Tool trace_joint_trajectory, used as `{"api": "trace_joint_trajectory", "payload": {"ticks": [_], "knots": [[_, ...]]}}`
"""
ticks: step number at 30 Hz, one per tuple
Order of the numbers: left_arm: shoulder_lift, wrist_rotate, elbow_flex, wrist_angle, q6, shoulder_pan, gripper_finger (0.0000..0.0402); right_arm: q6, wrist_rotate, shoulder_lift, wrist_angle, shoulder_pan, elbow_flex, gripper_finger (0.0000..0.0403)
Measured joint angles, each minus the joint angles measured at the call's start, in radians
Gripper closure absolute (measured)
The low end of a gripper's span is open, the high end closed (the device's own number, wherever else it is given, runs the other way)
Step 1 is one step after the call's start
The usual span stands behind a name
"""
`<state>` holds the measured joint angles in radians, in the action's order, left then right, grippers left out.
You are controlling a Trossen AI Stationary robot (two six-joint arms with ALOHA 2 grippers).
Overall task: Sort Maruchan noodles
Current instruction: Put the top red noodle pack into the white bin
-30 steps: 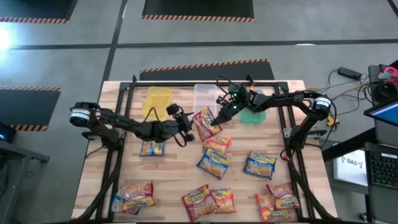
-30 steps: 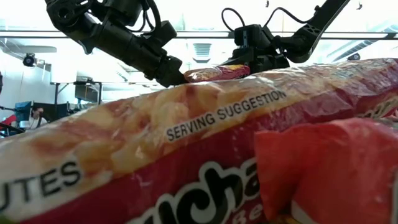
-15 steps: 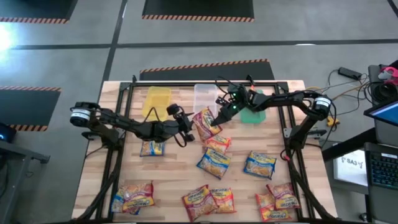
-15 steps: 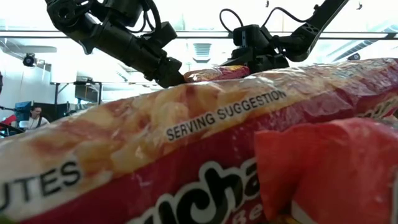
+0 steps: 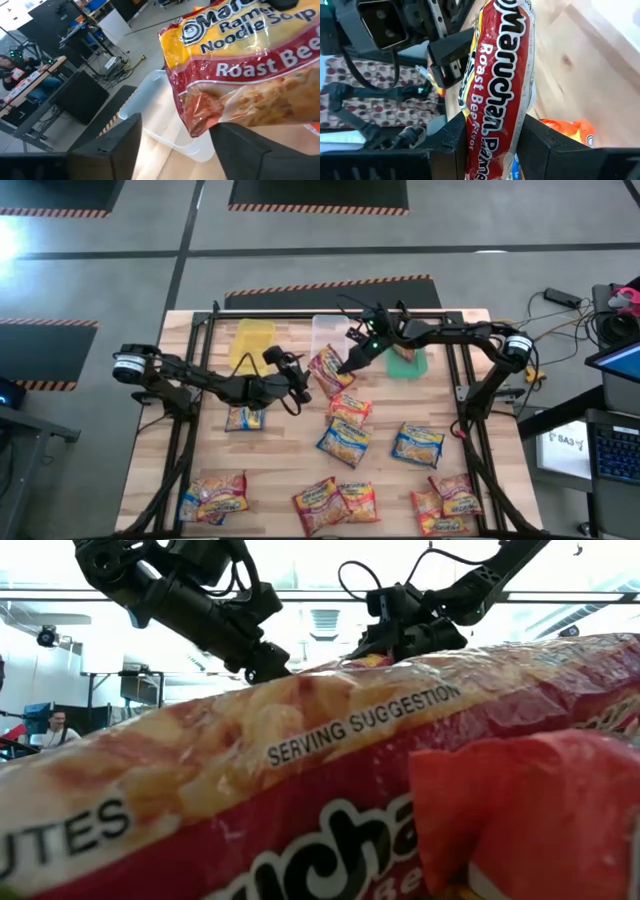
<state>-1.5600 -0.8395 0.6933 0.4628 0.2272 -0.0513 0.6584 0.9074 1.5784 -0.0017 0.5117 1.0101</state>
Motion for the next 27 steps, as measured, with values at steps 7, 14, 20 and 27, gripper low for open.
{"api": "trace_joint_trajectory", "payload": {"ticks": [7,14,20,27], "knots": [[0.0,-0.011,0.0,-0.036,-0.004,0.0,0.0144,-0.075,-0.046,0.0,-0.101,0.019,0.075,0.0283],[0.0,-0.008,0.0,-0.038,-0.008,0.003,0.0143,-0.186,-0.107,0.0,-0.204,0.032,0.16,0.0287],[0.0,-0.015,0.0,-0.038,-0.008,0.007,0.0143,-0.282,-0.172,0.0,-0.283,0.052,0.23,0.0289],[0.0,-0.015,0.0,-0.04,-0.025,0.007,0.0144,-0.568,-0.451,0.018,-0.516,0.087,0.346,0.0289]]}}
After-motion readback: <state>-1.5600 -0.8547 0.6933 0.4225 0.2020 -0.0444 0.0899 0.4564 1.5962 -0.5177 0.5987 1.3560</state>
